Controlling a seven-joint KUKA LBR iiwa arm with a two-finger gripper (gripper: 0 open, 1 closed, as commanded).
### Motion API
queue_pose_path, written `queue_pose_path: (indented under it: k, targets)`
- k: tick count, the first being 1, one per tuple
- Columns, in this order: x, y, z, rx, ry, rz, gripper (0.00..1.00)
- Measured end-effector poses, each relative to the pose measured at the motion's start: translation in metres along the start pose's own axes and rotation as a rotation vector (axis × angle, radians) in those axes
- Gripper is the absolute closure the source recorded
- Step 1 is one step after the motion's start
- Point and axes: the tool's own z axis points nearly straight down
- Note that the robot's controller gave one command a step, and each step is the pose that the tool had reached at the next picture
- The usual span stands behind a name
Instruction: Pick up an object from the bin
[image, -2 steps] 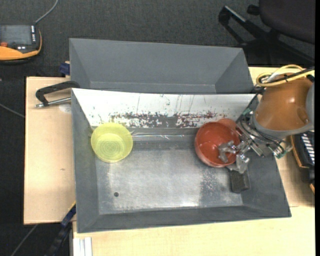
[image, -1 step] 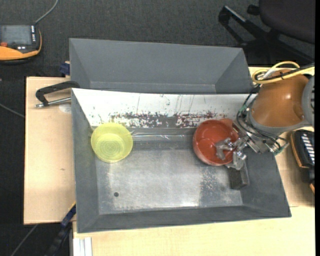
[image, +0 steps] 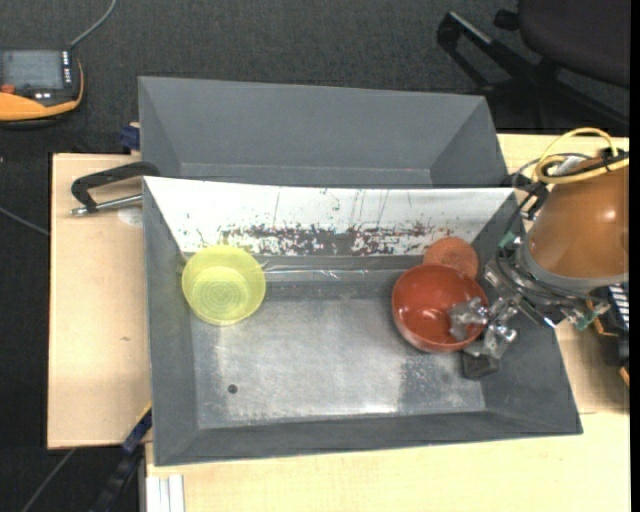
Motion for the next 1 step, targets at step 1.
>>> queue_pose_path:
  k: [1]
  targets:
    - [-0.0192,0.0257,0.0378,-0.001,-0.003,0.031,1.00]
